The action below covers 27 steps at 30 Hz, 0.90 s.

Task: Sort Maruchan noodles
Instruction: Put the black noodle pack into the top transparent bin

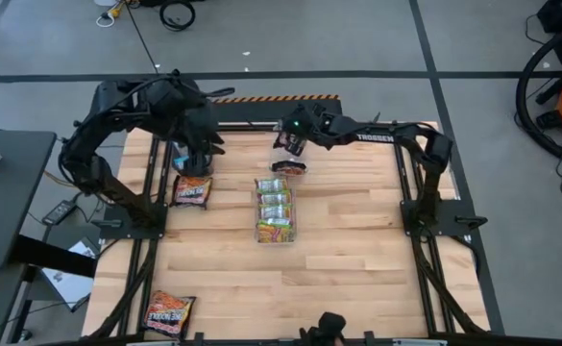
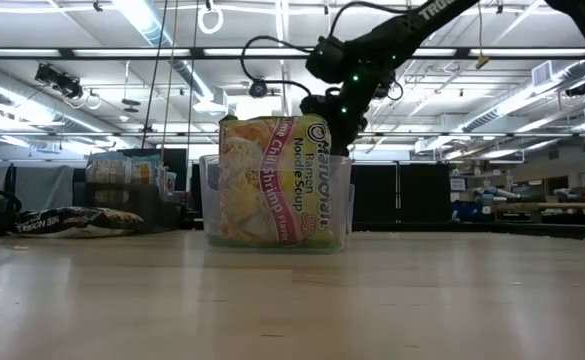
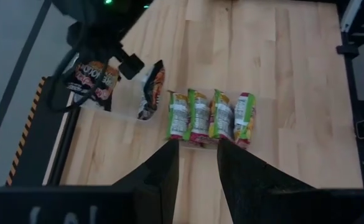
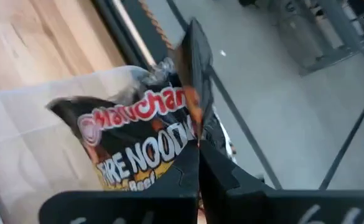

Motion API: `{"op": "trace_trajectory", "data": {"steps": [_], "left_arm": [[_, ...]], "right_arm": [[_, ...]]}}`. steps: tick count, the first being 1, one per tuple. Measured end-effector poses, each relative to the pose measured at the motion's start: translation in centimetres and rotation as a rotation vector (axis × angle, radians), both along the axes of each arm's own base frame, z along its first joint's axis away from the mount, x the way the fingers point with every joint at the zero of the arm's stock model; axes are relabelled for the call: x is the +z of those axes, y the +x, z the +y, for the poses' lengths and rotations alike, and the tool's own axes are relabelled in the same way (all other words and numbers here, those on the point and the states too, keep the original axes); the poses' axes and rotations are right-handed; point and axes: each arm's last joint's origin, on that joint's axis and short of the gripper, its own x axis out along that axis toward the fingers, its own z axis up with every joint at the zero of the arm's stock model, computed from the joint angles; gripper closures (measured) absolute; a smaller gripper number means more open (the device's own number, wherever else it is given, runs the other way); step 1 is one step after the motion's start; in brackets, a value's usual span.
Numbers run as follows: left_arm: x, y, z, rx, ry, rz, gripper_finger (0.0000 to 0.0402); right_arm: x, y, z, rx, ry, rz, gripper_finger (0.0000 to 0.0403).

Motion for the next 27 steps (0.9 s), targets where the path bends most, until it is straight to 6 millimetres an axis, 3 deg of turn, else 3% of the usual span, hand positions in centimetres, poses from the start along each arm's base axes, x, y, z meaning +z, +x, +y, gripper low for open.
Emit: {"op": "trace_trajectory", "data": {"steps": [8, 16, 27], "left_arm": [[0.0, 0.2, -1.0, -0.009, -0.032, -0.005, 0.0286], [0.0, 0.2, -1.0, -0.01, -0.03, -0.004, 0.0286], [0.0, 0.1, -0.6, 0.017, 0.0, 0.001, 0.0286]], "right_arm": [[-1.2, -0.4, -1.2, 0.008, 0.069, -0.038, 0.0392], [-1.2, -0.4, -1.2, 0.04, 0.102, -0.057, 0.0386], [-1.1, -1.3, -3.0, 0.016, 0.109, -0.068, 0.0381]]}}
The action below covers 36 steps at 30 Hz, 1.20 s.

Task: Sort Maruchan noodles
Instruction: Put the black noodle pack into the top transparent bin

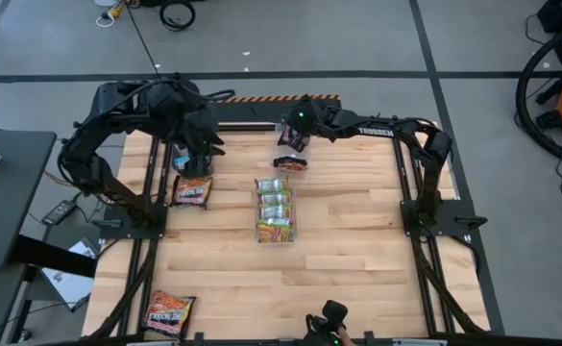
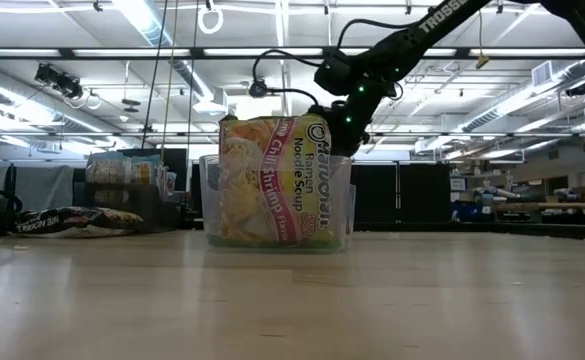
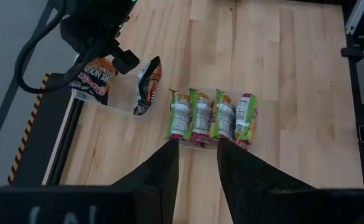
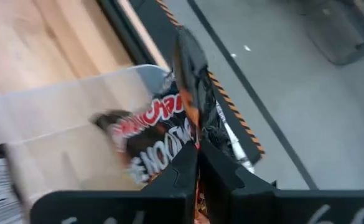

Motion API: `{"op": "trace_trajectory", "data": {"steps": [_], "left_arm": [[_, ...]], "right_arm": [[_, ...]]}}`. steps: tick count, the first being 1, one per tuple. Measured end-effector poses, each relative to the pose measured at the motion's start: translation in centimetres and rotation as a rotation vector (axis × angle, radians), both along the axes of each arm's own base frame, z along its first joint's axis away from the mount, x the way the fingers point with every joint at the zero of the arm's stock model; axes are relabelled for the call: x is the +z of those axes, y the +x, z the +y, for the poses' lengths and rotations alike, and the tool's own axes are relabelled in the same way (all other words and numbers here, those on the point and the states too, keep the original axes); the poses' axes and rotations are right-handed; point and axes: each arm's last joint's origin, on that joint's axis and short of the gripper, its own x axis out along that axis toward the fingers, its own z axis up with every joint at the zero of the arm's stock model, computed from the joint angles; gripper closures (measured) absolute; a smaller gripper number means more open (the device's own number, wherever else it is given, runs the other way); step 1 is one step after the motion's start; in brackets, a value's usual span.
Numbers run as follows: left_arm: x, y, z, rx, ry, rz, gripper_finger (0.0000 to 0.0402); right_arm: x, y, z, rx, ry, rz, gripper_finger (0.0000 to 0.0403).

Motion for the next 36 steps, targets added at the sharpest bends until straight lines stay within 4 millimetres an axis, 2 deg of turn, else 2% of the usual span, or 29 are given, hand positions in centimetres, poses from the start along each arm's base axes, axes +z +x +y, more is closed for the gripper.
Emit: {"op": "trace_trajectory", "data": {"steps": [9, 14, 17, 21, 24, 28, 32, 36], "left_arm": [[0.0, 0.0, 0.0, 0.002, -0.004, -0.001, 0.0286], [0.0, 0.0, 0.0, 0.033, -0.031, -0.005, 0.0286], [0.0, 0.0, 0.0, 0.057, -0.046, -0.008, 0.0285], [-1.0, 0.1, 0.1, 0.098, -0.078, 0.03, 0.0285], [-3.2, -0.1, 0.3, 0.14, -0.114, 0.123, 0.0284], [-8.4, -1.0, 1.1, 0.295, -0.136, 0.312, 0.0273], [-14.2, -1.7, 1.6, 0.416, -0.164, 0.452, 0.0248], [-19.9, -1.3, 1.3, 0.429, -0.115, 0.55, 0.0227]], "right_arm": [[-0.1, 0.2, 0.5, 0.034, 0.043, -0.01, 0.034], [0.4, 0.3, 1.5, 0.056, 0.045, -0.005, 0.033], [2.2, 0.1, 2.4, 0.072, 0.019, -0.039, 0.033], [6.1, -1.2, 4.3, 0.101, -0.025, -0.109, 0.033], [9.3, -2.7, 6.6, 0.15, -0.037, -0.157, 0.033], [12.2, -4.6, 10.6, 0.236, -0.036, -0.177, 0.033], [13.9, -6.1, 14.4, 0.31, 0.001, -0.191, 0.033], [13.9, -7.4, 17.4, 0.359, 0.017, -0.21, 0.033]]}}
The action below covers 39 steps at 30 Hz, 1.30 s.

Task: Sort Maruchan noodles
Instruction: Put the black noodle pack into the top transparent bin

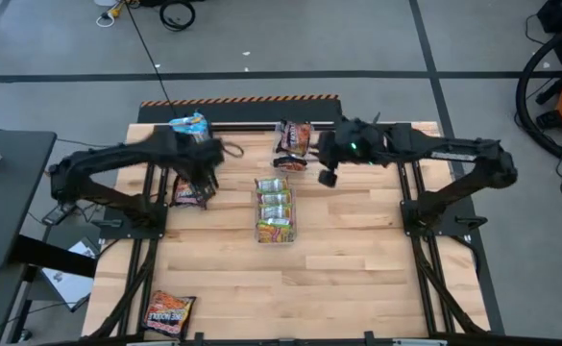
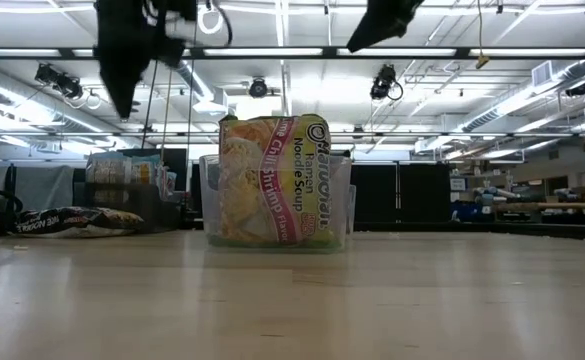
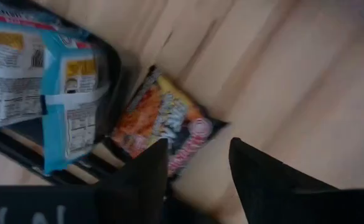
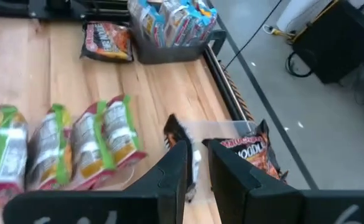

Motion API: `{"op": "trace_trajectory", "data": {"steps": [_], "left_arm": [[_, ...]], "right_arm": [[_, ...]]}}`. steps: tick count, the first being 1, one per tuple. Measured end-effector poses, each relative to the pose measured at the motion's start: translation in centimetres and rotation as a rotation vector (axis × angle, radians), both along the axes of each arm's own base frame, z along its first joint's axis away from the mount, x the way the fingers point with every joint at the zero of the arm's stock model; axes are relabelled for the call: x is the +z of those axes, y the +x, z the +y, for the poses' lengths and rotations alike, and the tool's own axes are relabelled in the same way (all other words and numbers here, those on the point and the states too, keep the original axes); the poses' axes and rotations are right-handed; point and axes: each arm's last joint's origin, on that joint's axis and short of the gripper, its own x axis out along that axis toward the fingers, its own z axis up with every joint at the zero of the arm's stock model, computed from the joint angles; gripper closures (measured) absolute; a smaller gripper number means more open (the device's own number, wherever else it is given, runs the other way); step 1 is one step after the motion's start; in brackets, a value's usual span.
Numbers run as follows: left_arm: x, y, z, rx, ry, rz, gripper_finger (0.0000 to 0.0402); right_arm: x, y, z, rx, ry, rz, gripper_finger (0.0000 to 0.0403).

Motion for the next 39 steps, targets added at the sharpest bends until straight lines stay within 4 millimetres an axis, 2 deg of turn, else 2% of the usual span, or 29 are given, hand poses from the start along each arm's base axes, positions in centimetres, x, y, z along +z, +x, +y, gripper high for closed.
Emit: {"op": "trace_trajectory", "data": {"steps": [2, 5, 10, 14, 17, 22, 28, 32, 35, 39], "left_arm": [[-2.8, 0.5, -0.5, -0.027, 0.044, 0.081, 0.0224], [-6.5, 1.6, -1.3, 0.048, 0.105, 0.165, 0.0228], [-10.8, 3.3, -3.1, 0.178, 0.172, 0.217, 0.0236], [-13.3, 4.4, -4.4, 0.242, 0.219, 0.229, 0.0236], [-14.5, 4.7, -4.9, 0.278, 0.293, 0.256, 0.0237], [-15.8, 4.7, -5.0, 0.367, 0.319, 0.31, 0.0237], [-16.9, 5.0, -5.7, 0.331, 0.345, 0.337, 0.0237], [-17.9, 4.4, -5.8, 0.339, 0.352, 0.385, 0.0241], [-18.8, 3.7, -5.8, 0.333, 0.358, 0.438, 0.0259], [-19.2, 3.3, -5.9, 0.324, 0.358, 0.467, 0.0311]], "right_arm": [[-0.4, -0.6, 1.1, -0.008, -0.02, 0.005, 0.033], [-1.0, -1.7, 2.0, -0.043, -0.058, 0.016, 0.033], [-1.9, -2.9, 2.4, -0.109, -0.105, 0.024, 0.033], [-2.2, -3.5, 2.2, -0.132, -0.119, 0.028, 0.033], [-2.2, -3.6, 2.0, -0.146, -0.123, 0.023, 0.033], [-2.2, -3.7, 1.6, -0.162, -0.123, 0.022, 0.033], [-2.2, -3.7, 1.5, -0.164, -0.124, 0.023, 0.033], [-2.2, -3.7, 1.5, -0.164, -0.124, 0.023, 0.033], [-2.2, -3.6, 1.5, -0.162, -0.127, 0.025, 0.033], [-2.2, -3.6, 1.5, -0.161, -0.128, 0.027, 0.033]]}}
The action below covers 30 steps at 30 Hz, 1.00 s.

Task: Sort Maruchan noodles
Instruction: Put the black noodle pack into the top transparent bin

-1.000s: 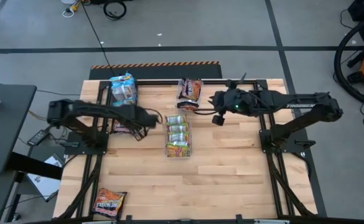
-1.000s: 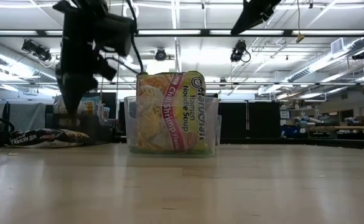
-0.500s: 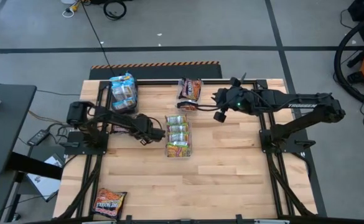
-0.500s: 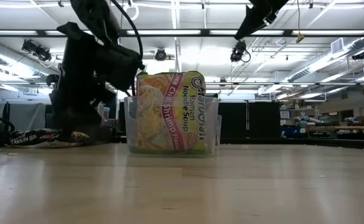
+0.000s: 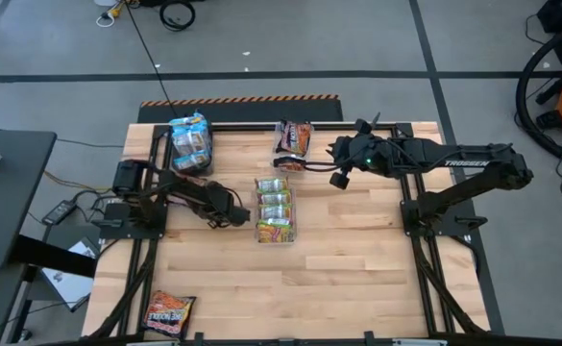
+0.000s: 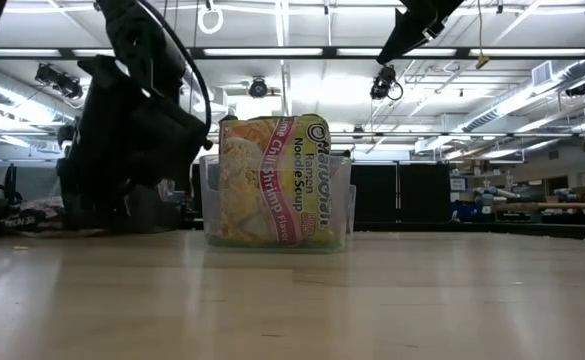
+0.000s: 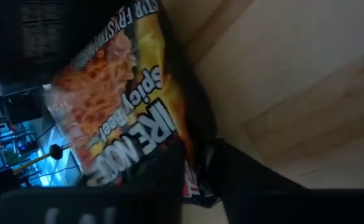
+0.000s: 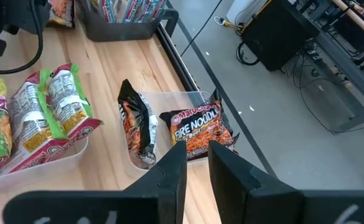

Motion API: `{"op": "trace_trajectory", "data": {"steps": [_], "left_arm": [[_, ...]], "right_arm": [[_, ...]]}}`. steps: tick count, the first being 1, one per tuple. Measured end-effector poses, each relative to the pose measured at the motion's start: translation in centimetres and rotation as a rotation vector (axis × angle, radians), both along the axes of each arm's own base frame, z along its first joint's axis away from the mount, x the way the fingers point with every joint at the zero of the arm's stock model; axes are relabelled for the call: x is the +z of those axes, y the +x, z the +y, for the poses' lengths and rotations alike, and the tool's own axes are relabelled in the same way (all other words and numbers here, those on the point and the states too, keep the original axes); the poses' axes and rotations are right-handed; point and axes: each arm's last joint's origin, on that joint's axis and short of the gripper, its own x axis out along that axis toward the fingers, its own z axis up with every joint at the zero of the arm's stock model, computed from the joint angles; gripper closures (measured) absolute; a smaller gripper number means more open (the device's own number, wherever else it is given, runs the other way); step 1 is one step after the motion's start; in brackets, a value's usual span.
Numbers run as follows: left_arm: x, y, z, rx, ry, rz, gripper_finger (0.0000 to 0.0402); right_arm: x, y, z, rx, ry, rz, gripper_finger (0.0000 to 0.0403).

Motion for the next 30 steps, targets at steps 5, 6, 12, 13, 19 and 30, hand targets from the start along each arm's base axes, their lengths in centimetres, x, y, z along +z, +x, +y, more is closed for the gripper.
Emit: {"op": "trace_trajectory", "data": {"steps": [5, 6, 12, 13, 19, 30], "left_arm": [[1.0, 0.4, -0.9, -0.031, -0.022, 0.02, 0.0391], [1.5, 0.5, -1.2, -0.043, -0.022, 0.046, 0.0392], [6.9, 1.6, -2.8, -0.165, -0.035, 0.174, 0.0393], [8.1, 1.9, -2.9, -0.205, -0.042, 0.132, 0.0393], [16.9, 2.1, -0.5, -0.377, -0.019, -0.164, 0.0394], [27.1, 5.4, 7.4, -0.8, 0.173, -0.661, 0.0395]], "right_arm": [[0.0, 0.0, 0.0, 0.001, -0.001, 0.003, 0.033], [0.0, 0.0, 0.0, 0.001, -0.001, 0.003, 0.033], [-0.3, -0.2, 0.1, 0.021, 0.017, 0.035, 0.033], [-0.4, -0.2, 0.1, 0.031, 0.028, 0.045, 0.033], [-1.2, -1.0, 0.4, 0.04, 0.104, 0.132, 0.033], [-3.4, -3.4, 0.7, 0.035, 0.181, 0.206, 0.033]]}}
